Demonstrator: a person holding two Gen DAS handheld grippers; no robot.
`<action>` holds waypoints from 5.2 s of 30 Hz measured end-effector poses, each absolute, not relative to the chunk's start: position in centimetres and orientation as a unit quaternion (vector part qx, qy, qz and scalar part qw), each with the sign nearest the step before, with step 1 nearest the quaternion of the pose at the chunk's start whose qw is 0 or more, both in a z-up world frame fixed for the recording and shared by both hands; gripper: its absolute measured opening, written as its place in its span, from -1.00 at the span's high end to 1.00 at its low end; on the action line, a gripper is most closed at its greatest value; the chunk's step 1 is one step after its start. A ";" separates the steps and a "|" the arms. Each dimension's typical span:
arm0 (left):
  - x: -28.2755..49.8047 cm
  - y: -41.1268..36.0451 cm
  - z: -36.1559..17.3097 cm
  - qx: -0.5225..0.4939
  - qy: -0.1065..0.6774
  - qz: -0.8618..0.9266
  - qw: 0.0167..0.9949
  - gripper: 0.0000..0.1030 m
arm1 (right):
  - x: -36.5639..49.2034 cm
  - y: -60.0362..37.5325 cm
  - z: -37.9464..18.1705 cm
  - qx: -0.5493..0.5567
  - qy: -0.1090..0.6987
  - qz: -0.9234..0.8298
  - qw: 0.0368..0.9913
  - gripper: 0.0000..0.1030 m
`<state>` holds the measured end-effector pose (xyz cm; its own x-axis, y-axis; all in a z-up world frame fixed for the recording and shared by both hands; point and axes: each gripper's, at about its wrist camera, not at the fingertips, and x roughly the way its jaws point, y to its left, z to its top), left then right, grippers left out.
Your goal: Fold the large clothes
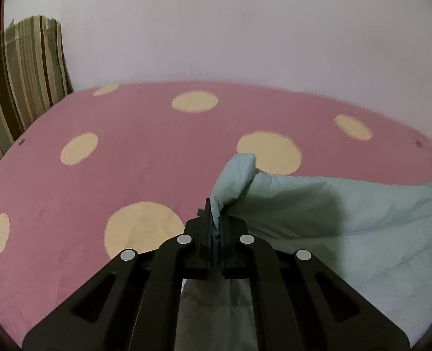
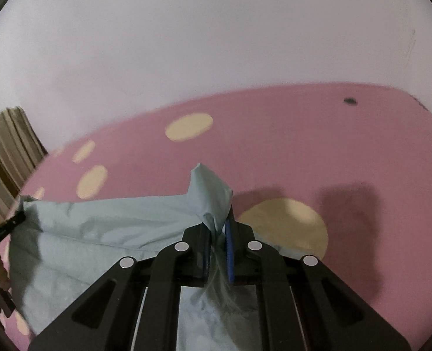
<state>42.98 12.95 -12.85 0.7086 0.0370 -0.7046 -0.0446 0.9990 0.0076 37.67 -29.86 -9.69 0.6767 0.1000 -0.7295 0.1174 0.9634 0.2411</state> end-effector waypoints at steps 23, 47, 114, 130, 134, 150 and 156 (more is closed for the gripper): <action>42.2 13.0 -15.5 0.013 0.394 0.084 0.915 0.39 | 38.9 -29.5 -12.7 0.132 0.439 -0.030 0.888 0.22; 43.5 4.6 -20.6 0.008 0.408 0.052 0.912 -0.21 | 40.8 -16.6 -16.6 0.068 0.450 0.018 0.890 0.17; 35.1 15.7 -19.9 -0.206 0.459 -0.016 0.864 -0.08 | 29.2 -31.2 -17.4 0.226 0.462 -0.048 0.856 -0.21; 32.9 15.6 -17.7 -0.212 0.444 -0.039 0.870 0.77 | 28.6 -30.3 -16.1 0.259 0.443 -0.002 0.858 0.70; 30.9 16.0 -16.7 -0.217 0.445 -0.043 0.868 0.78 | 26.5 -30.6 -15.3 0.270 0.442 0.008 0.855 0.71; 18.4 17.8 -15.2 -0.216 0.463 -0.056 0.858 0.78 | 14.9 -29.9 -13.8 0.283 0.458 0.025 0.842 0.71; 15.0 18.4 -15.8 -0.224 0.466 -0.053 0.854 0.78 | 12.0 -29.3 -14.6 0.291 0.464 0.025 0.837 0.71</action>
<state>14.97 18.42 -15.82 0.5599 -0.2996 -0.7725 -0.1185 0.8938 -0.4325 12.02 -29.26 -14.56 0.5688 0.3118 -0.7611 0.2276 0.8296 0.5099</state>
